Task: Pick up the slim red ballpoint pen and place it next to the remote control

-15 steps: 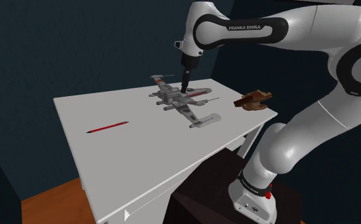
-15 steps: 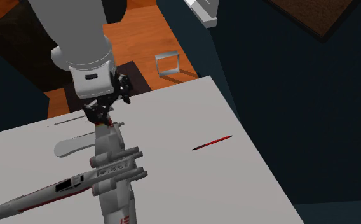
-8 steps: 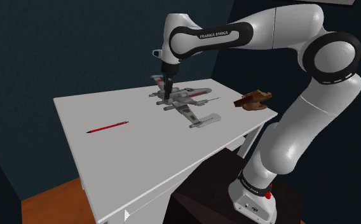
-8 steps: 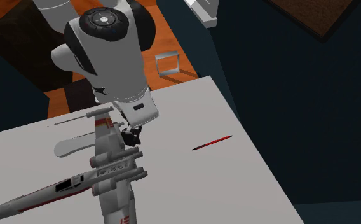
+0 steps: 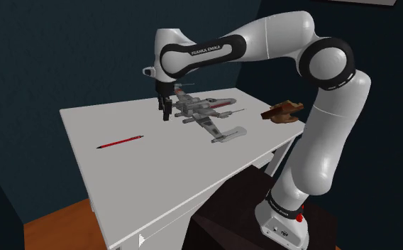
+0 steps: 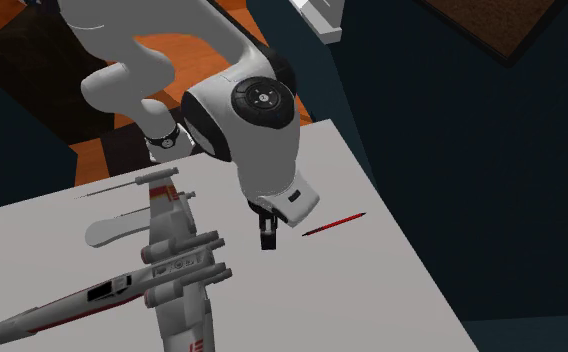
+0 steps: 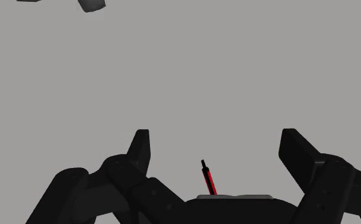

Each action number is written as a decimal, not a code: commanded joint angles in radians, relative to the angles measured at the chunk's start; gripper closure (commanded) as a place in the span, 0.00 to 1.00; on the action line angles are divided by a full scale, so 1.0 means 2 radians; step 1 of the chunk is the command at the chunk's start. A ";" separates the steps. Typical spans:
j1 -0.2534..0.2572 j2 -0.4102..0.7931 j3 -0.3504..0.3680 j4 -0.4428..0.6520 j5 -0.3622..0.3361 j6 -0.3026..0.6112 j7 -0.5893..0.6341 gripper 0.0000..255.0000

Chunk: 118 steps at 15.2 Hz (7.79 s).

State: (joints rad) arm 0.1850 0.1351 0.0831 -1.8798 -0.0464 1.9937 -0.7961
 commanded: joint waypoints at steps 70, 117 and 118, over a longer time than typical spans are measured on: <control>-0.099 -0.065 -0.048 -0.096 0.007 0.021 -0.298 1.00; -0.164 -0.076 -0.103 -0.146 -0.001 0.064 -0.414 0.00; -0.164 -0.076 -0.103 -0.146 -0.001 0.064 -0.414 0.00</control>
State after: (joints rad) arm -0.1438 -0.0171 -0.1225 -2.1712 -0.0475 2.1218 -1.6233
